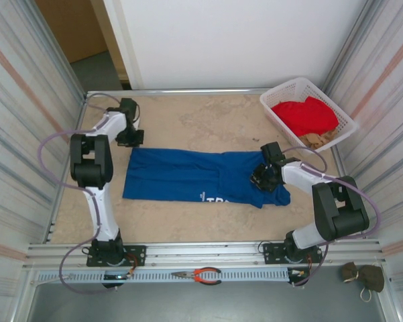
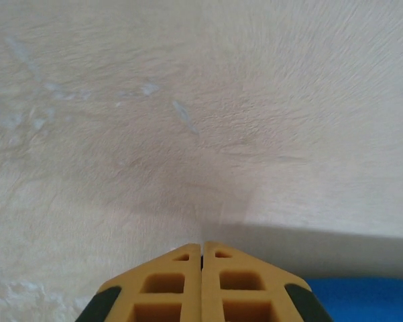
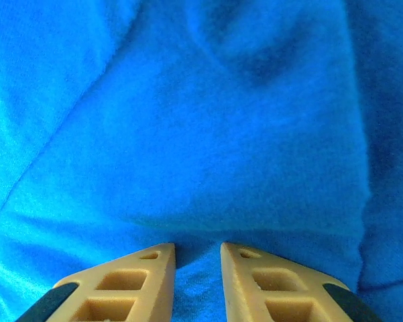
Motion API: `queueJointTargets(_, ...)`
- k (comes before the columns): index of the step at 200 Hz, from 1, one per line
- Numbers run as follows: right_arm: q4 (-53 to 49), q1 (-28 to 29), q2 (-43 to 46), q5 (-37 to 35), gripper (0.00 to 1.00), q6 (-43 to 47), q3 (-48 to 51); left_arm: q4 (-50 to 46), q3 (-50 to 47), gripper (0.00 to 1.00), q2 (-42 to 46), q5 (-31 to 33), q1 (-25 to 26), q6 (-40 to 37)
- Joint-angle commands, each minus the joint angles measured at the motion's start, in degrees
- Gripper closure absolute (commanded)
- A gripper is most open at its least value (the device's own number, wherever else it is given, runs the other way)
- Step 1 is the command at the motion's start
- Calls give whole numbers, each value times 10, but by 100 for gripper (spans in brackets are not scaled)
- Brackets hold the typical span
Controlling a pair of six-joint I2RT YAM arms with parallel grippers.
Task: Fold the inside-out t-shirt
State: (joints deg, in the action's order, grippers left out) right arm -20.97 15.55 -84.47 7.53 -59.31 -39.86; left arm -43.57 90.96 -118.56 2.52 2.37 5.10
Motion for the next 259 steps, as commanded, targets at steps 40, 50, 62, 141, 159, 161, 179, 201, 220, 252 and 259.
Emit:
queueJointTargets(40, -82, -8, -11, -55, 78, -61, 31, 229, -173, 98, 97, -285, -125, 280)
queueJointTargets(50, -83, -8, -11, -57, 78, -65, 30, 229, -170, 83, 84, -294, -126, 284)
queueJointTargets(62, -85, -8, -12, -60, 78, -70, 30, 227, -167, 71, 72, -288, -128, 287)
queueJointTargets(141, -96, -8, -2, -79, 77, -72, 25, 217, -173, 48, 157, -277, -108, 272)
queueJointTargets(159, -104, -12, 4, -87, 76, -72, 21, 247, -216, 48, 186, -282, -69, 301)
queueJointTargets(161, -105, -13, 3, -87, 76, -72, 21, 248, -219, 47, 187, -282, -64, 304)
queueJointTargets(179, -106, -18, 2, -87, 76, -70, 18, 273, -250, 47, 188, -275, -31, 321)
queueJointTargets(201, -107, -24, -1, -84, 75, -61, 10, 284, -272, 47, 161, -264, -21, 329)
queueJointTargets(220, -101, -36, 6, -71, 74, -29, -2, 283, -279, 48, 133, -257, -22, 314)
queueJointTargets(252, -95, -38, 71, -26, 66, 100, -53, 241, -237, 48, 85, -235, -31, 254)
queueJointTargets(259, -111, -39, 92, -35, 64, 117, -65, 232, -225, 48, 77, -234, -34, 242)
